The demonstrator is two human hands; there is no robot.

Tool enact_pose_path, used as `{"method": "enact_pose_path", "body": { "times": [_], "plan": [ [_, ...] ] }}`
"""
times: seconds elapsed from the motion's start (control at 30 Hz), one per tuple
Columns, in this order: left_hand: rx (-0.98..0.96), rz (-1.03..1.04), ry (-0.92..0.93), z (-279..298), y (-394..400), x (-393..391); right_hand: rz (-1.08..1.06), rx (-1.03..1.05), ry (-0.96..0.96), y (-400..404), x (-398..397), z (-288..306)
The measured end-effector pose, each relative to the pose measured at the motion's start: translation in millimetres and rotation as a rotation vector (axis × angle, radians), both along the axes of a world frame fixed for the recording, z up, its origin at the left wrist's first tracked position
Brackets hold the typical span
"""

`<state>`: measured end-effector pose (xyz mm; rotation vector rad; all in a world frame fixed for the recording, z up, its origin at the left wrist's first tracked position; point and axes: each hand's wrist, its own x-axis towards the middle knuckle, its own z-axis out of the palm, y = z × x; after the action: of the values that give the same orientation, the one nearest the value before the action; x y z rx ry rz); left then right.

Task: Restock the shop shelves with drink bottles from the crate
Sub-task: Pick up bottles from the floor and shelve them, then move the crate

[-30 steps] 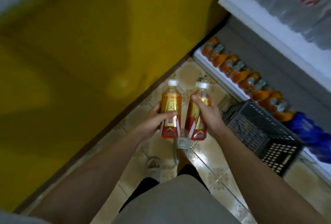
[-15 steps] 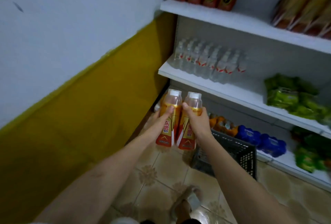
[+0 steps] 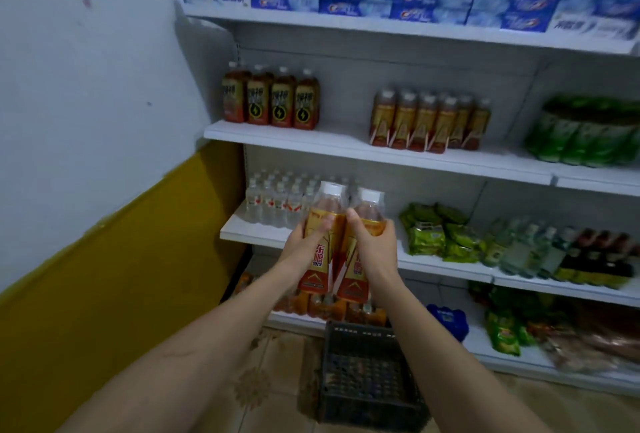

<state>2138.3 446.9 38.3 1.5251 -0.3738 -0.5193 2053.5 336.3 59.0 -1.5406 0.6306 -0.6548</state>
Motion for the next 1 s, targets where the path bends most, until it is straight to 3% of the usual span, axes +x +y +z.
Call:
{"method": "enact_pose_path", "body": {
  "times": [0.2,0.6,1.0],
  "plan": [
    [-0.029,-0.053,-0.112,45,-102,-27,-0.062,-0.108,-0.062,-100,-33,50],
    [-0.154,-0.067,-0.09,81,-277,-71,-0.126,-0.181,-0.056,-267,-78,96],
    [-0.169,-0.139,-0.19,83,-409,9,-0.201,-0.114,-0.073,-390,-4,86]
  ]
}}
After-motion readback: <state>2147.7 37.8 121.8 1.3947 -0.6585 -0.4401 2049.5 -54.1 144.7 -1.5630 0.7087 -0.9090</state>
